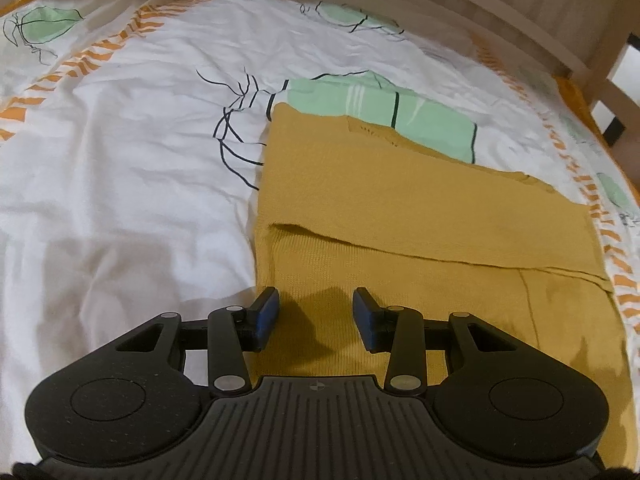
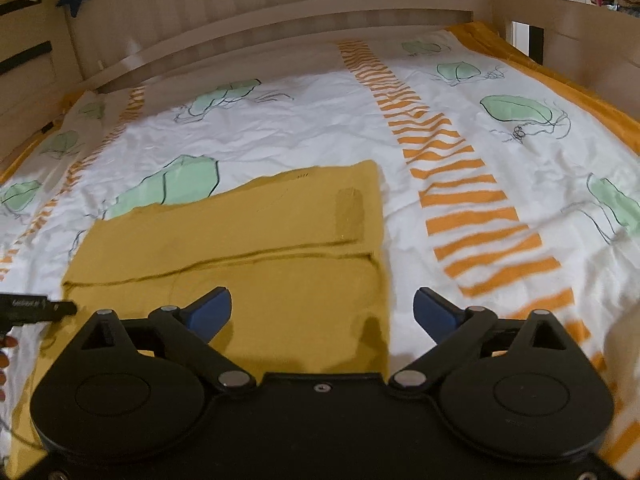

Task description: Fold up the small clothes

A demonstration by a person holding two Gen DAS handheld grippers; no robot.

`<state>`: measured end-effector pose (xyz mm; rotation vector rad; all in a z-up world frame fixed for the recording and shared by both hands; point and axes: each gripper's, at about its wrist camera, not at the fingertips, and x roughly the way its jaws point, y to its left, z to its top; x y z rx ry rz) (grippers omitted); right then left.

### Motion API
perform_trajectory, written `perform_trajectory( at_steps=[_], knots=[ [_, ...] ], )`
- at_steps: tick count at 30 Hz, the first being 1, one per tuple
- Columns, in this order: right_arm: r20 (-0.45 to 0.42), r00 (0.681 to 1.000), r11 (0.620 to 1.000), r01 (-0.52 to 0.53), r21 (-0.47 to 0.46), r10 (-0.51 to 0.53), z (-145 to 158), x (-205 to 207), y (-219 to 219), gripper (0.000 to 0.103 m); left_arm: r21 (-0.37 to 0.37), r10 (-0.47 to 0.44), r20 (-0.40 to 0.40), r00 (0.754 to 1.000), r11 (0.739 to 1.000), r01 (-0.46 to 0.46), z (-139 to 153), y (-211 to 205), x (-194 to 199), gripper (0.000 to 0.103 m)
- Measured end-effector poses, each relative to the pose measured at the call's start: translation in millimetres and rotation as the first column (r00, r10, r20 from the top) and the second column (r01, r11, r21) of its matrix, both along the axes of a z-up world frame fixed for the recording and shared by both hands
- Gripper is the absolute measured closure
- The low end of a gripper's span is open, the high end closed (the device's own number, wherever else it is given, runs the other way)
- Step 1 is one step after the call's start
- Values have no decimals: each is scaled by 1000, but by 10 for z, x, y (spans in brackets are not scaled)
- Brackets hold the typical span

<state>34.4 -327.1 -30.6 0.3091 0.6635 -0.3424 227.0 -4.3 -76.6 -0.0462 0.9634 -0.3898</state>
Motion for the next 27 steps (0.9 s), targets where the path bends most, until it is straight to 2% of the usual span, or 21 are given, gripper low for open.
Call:
perform_trajectory(
  at_steps=[4, 10, 15, 23, 27],
  knots=[
    [2, 1000, 1000, 2, 16, -2, -4, -205, 70, 4, 3, 10, 19, 1000, 1000, -11, 35, 93, -152, 64],
    [8, 1000, 999, 1, 34, -1, -13, -453, 175, 4, 28, 2, 0, 1000, 1000, -2, 22, 242, -428, 64],
    [14, 1000, 998, -4, 60, 3, -17, -637, 220, 4, 11, 15, -4, 1000, 1000, -15, -23, 447, -780, 64],
    [-1, 1000, 995, -30, 92, 30, -89, -892, 304, 3, 62, -15, 25, 1000, 998, 14, 8, 560, -1253, 63],
    [2, 1000, 992, -17, 121, 16, -118, -1047, 302, 1, 81, -24, 29, 999, 996, 21, 3, 587, -1452, 57]
  ],
)
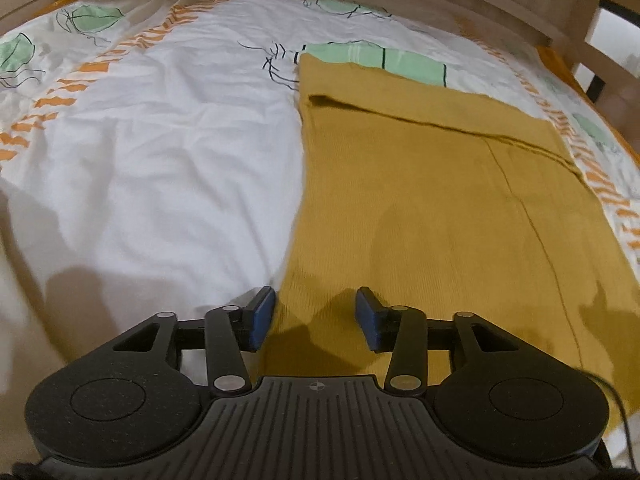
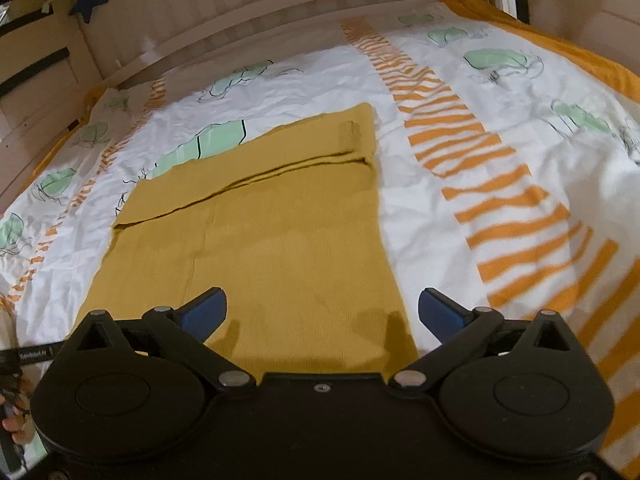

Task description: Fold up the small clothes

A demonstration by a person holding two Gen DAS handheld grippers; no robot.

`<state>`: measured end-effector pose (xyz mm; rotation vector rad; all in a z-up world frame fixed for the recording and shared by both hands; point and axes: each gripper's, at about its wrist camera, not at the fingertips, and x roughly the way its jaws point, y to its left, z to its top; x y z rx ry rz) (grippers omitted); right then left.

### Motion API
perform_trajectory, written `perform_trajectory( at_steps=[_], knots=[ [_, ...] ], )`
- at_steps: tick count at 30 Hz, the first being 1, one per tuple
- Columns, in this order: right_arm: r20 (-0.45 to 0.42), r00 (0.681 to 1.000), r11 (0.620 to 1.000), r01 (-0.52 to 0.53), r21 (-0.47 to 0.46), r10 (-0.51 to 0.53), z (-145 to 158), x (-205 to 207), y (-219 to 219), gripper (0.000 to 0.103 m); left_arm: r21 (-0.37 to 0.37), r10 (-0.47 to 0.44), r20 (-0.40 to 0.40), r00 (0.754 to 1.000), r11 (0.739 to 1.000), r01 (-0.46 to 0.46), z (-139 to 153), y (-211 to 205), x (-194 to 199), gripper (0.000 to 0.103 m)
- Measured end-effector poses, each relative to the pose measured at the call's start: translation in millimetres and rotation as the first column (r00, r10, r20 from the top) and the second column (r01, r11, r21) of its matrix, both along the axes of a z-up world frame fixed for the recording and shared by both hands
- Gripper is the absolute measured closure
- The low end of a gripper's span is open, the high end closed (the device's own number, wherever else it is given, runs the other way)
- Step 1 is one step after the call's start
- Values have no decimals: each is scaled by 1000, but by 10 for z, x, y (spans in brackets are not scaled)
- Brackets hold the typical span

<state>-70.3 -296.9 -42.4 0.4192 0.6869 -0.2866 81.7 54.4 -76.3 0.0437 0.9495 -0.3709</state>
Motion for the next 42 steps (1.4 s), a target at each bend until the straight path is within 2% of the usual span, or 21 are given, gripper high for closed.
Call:
perform_trajectory(
  at_steps=[5, 10, 16, 21, 33, 37, 42],
  knots=[
    [-25, 1000, 997, 10, 70, -9, -106, -205, -18, 0, 38, -25, -16, 1000, 999, 25, -11, 22, -227, 53],
    [-52, 999, 986, 22, 164, -14, -221, -368, -69, 0, 22, -24, -41, 999, 999, 25, -12, 113, -367, 53],
    [-52, 999, 976, 2, 216, 9, -240, -436, -101, 0, 25, -41, -40, 998, 999, 42, 10, 135, -503, 53],
    [-68, 997, 970, -13, 242, 31, -290, -440, -121, 0, 29, -48, -37, 998, 998, 49, 10, 144, -590, 53],
    [-88, 994, 960, -33, 279, 60, -330, -449, -146, 1, 6, -43, -90, 995, 999, 44, 26, 240, -656, 53],
    [-94, 993, 957, -43, 288, 73, -334, -445, -159, 1, 35, -11, -73, 997, 999, 14, 36, 249, -676, 53],
    [-117, 989, 960, -52, 276, 87, -339, -416, -131, 1, 46, -18, -94, 995, 999, 22, -5, 227, -616, 53]
  ],
)
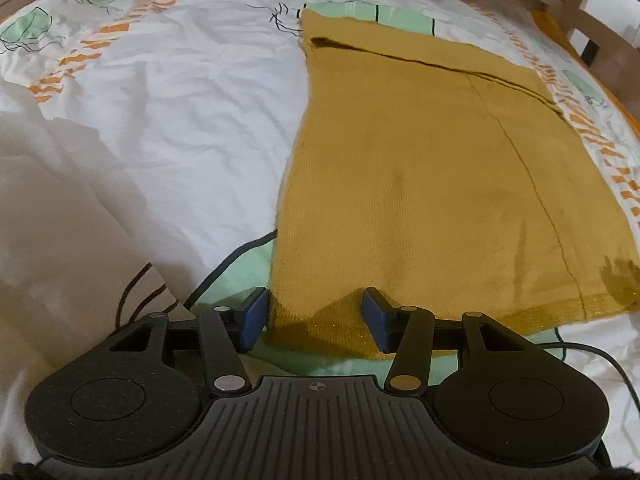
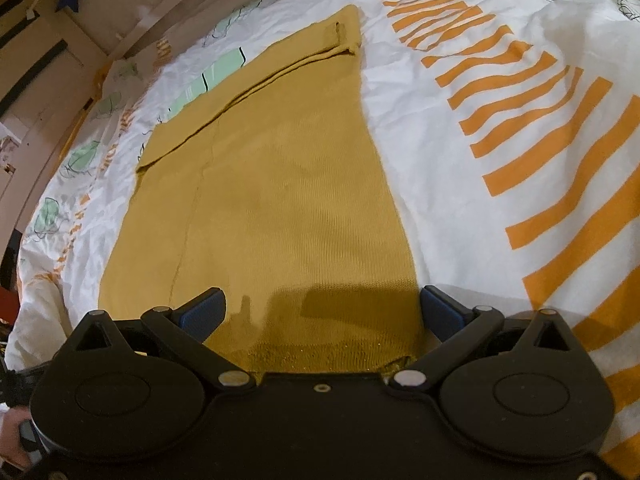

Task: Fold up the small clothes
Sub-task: 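Move both tools to the glittery hem of the folded sweater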

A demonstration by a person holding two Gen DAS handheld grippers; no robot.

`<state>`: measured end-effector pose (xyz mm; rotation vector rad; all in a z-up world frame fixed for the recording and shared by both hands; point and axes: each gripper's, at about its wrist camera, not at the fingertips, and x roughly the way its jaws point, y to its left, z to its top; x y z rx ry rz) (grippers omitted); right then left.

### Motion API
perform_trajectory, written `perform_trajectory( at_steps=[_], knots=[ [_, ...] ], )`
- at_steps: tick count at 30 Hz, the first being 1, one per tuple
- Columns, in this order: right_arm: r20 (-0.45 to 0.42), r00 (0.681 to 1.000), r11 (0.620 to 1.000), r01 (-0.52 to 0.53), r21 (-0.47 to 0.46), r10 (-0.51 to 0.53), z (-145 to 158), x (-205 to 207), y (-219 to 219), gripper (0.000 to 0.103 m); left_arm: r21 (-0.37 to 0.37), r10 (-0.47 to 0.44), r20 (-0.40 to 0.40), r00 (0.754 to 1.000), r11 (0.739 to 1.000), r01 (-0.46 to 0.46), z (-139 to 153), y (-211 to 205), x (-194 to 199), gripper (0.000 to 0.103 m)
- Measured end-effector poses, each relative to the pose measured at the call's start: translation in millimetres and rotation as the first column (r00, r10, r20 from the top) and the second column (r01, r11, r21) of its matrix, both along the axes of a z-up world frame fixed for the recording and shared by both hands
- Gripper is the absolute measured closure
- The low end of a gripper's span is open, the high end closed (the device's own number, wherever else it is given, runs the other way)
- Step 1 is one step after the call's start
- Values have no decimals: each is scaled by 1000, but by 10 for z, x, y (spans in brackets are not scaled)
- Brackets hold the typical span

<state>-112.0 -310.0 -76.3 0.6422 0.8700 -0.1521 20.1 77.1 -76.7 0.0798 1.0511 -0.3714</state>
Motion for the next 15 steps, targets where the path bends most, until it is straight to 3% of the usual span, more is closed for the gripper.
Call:
perform_trajectory(
  at_steps=[7, 15],
  knots=[
    [-20, 999, 999, -37, 25, 38, 26, -6, -35, 1, -23, 3, -16, 1000, 1000, -3, -13, 22, 30, 51],
    [-44, 997, 998, -58, 17, 59, -32, 77, -32, 0, -44, -14, -25, 1000, 999, 13, -32, -9, 83, 38]
  ],
)
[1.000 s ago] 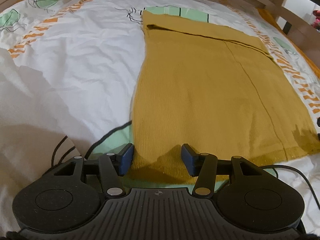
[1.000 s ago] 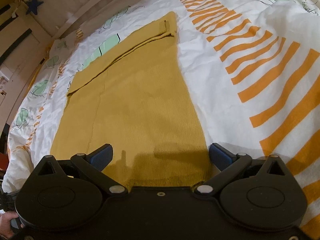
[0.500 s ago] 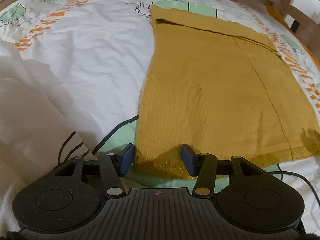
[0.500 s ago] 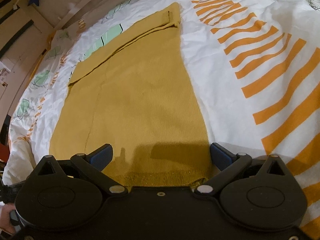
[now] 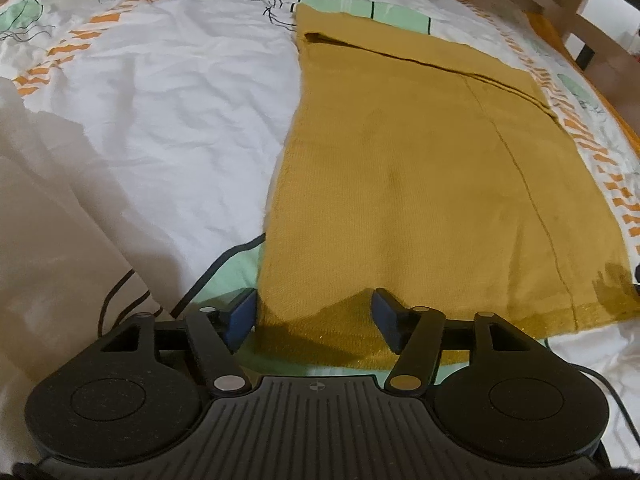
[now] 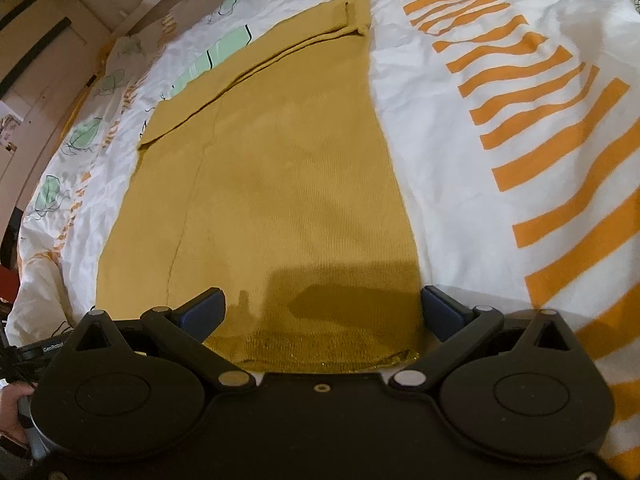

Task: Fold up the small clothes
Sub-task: 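Move both tools to the glittery hem of the folded sweater, then close the left gripper on the hem while the right gripper closes beside it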

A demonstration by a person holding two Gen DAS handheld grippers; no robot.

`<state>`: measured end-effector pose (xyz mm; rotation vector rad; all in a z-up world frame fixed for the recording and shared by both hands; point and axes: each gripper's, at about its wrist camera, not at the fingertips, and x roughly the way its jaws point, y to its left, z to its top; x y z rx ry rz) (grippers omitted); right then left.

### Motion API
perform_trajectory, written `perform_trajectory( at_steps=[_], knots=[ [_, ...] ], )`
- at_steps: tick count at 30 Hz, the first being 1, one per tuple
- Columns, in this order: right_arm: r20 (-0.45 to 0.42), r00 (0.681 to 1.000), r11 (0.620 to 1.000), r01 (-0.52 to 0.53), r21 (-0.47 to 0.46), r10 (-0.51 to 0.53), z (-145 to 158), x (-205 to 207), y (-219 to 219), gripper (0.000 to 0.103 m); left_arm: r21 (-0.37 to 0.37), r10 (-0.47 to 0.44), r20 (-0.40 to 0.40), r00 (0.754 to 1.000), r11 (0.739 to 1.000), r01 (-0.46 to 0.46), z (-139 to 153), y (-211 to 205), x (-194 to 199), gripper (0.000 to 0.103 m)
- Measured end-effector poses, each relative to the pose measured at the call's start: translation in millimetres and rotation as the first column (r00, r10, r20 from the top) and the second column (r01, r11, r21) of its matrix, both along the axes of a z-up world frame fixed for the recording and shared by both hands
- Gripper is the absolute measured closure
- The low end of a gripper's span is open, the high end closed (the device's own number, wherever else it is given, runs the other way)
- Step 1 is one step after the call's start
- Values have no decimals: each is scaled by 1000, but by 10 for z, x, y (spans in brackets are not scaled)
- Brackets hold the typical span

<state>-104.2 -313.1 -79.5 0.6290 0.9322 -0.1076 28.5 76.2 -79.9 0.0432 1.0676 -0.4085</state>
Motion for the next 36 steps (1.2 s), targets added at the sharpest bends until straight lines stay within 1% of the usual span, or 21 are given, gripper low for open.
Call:
perform_trajectory(
  at_steps=[3, 5, 7, 8, 9, 10, 12, 13, 14, 15, 16, 17, 19, 20, 21, 22, 24, 28, 32, 36],
  knots=[
    [1, 1000, 1000, 4, 15, -4, -59, 68, -30, 0, 10, -9, 20, 1000, 1000, 9, -4, -67, 1, 37],
    [-4, 1000, 1000, -6, 7, 6, -62, 84, -16, 0, 22, -20, 33, 999, 1000, 19, -7, -94, -10, 37],
    [0, 1000, 1000, -14, -1, 14, -57, 68, -2, 0, 12, -17, 37, 999, 1000, 17, -6, -71, -17, 37],
    [4, 1000, 1000, -16, 0, 16, -53, 58, -3, 0, 8, -12, 39, 999, 1000, 12, -3, -58, -23, 40],
    [6, 1000, 1000, -17, 2, 17, -48, 49, -6, 0, 8, -5, 43, 999, 1000, 5, 2, -50, -29, 48],
    [6, 1000, 1000, -20, 5, 20, -42, 45, -4, 0, 11, 2, 49, 999, 1000, -2, 12, -45, -38, 52],
    [-3, 1000, 999, -30, 9, 30, -27, 43, -2, 0, 0, 7, 58, 998, 1000, -7, 30, -25, -60, 71],
    [-9, 999, 999, -40, 10, 40, -19, 50, -2, 0, -12, 5, 59, 998, 1000, -4, 38, -13, -68, 78],
    [-14, 999, 999, -48, 8, 48, -12, 48, 6, 0, -29, 1, 56, 998, 1000, 0, 45, 0, -77, 90],
    [-20, 998, 998, -56, 5, 56, -4, 47, 13, 1, -43, -2, 52, 999, 999, 4, 51, 6, -84, 95],
    [-26, 998, 998, -65, 1, 65, 3, 47, 22, 1, -44, -4, 55, 998, 999, 6, 56, 4, -89, 95],
    [-36, 997, 998, -69, -9, 69, 15, 49, 35, 6, -43, -5, 60, 998, 999, 7, 60, -2, -99, 96],
    [-59, 996, 997, -63, -54, 60, 40, 37, 50, 28, -49, 2, 64, 998, 999, 1, 68, 0, -108, 96],
    [-62, 997, 997, -53, -64, 49, 44, 26, 41, 51, -59, 8, 66, 998, 998, -4, 76, 8, -110, 97],
    [-62, 997, 997, -41, -58, 37, 38, 9, 17, 80, -68, 15, 66, 998, 998, -10, 81, 15, -109, 97],
    [-56, 998, 999, -28, -38, 25, 24, -10, -16, 85, -78, 21, 64, 998, 997, -16, 85, 28, -106, 97],
    [-29, 999, 1000, -15, -11, 15, 27, -38, -44, 85, -99, 36, 65, 997, 995, -30, 106, 50, -100, 97],
    [67, 998, 1000, -11, -21, 12, 157, -84, -30, 87, -129, 56, 85, 995, 991, -45, 195, 74, -104, 97],
    [151, 988, 1000, 14, -28, -9, 295, -104, -42, 87, -177, 76, 106, 991, 983, -56, 350, 97, -68, 97],
    [224, 973, 999, 45, 14, -47, 402, -99, -118, 87, -240, 96, 128, 987, 969, -63, 545, 106, 48, 97]
  ],
)
